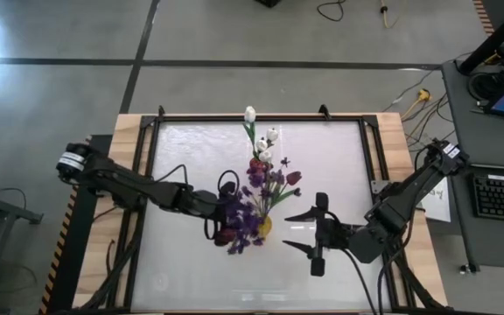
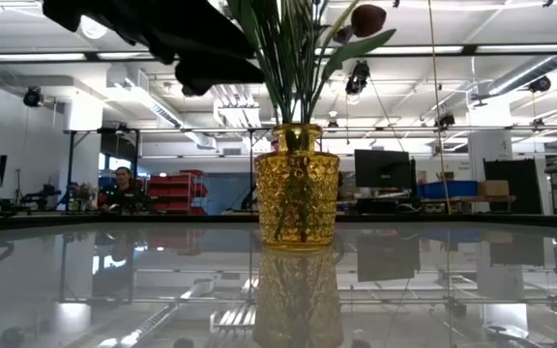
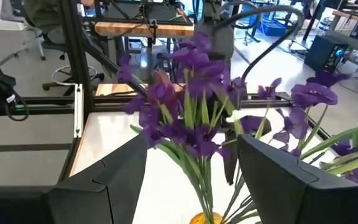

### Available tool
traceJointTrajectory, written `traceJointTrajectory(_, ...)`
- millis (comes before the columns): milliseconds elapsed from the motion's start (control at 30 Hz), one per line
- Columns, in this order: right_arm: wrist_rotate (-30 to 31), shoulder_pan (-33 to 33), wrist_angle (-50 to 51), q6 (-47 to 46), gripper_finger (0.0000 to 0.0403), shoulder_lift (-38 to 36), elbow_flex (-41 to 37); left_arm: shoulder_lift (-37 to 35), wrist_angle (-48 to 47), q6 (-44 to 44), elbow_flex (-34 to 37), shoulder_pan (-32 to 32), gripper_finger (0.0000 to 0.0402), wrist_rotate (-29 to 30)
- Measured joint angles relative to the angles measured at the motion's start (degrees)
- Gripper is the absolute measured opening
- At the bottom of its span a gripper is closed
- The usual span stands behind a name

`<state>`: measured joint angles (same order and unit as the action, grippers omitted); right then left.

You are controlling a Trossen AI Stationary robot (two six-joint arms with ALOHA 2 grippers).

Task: Sort flowers into vase by color
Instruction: Put the purple flowers into the yellow vase, then return to Home Position

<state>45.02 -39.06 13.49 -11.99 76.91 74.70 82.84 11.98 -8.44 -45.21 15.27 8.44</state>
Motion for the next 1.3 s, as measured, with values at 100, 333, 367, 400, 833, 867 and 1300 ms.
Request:
traceJointTrajectory(100,-0.11,0.37,0.36,0.05,0.0242,-0.19,0.00,-1.99,-2.46,-0.38,0.00,0.02,0.0234,-0.11)
traceJointTrajectory(333,-0.11,1.00,2.17,0.00,0.0242,-0.42,0.00,-8.59,-17.90,-1.93,-0.04,0.00,0.0242,-0.08)
traceJointTrajectory(367,-0.17,0.98,2.94,0.09,0.0242,-0.42,0.00,-9.83,-20.11,-2.79,0.11,0.00,0.0242,0.01)
traceJointTrajectory(400,-0.37,0.97,4.24,0.21,0.0242,-0.46,0.00,-11.28,-21.74,-3.50,0.53,0.00,0.0242,0.05)
traceJointTrajectory(833,-15.38,2.82,0.85,-1.55,0.0237,0.45,-12.51,-22.62,27.54,-5.99,26.41,-3.43,0.0222,-1.80)
traceJointTrajectory(867,-17.95,3.66,-3.71,0.07,0.0233,0.45,-14.45,-21.78,31.42,-6.47,27.81,-4.09,0.0217,-1.93)
traceJointTrajectory(1300,-32.10,17.61,-19.87,15.56,0.0160,-12.89,-22.46,-28.61,34.86,-4.52,30.82,-22.64,0.0139,-14.18)
